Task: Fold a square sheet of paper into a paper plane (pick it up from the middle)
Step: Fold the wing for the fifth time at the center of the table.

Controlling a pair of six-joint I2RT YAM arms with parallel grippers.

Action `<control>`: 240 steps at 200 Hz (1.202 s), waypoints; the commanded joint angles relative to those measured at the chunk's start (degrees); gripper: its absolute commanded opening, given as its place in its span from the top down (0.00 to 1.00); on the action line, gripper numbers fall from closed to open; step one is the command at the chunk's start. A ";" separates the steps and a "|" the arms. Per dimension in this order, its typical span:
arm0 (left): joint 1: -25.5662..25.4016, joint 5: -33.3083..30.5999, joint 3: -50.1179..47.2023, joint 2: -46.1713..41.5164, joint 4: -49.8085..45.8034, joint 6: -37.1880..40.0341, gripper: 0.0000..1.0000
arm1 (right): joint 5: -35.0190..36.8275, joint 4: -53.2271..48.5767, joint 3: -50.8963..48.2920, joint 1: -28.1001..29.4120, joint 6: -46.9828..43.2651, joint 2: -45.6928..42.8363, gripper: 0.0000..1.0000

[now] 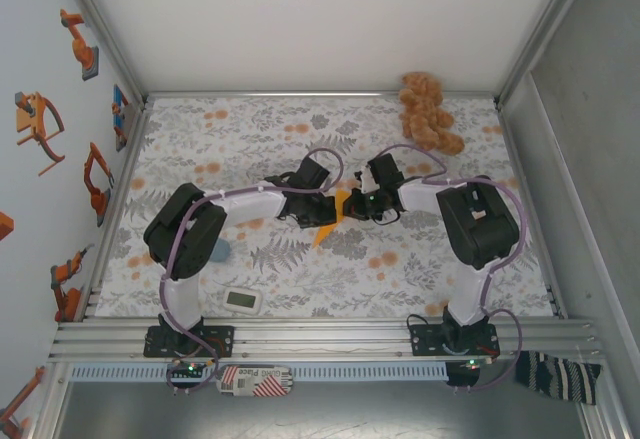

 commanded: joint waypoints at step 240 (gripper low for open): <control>-0.28 -3.99 -4.08 3.07 -5.62 0.32 0.98 | 4.74 -7.01 18.78 -13.50 -6.64 9.70 1.00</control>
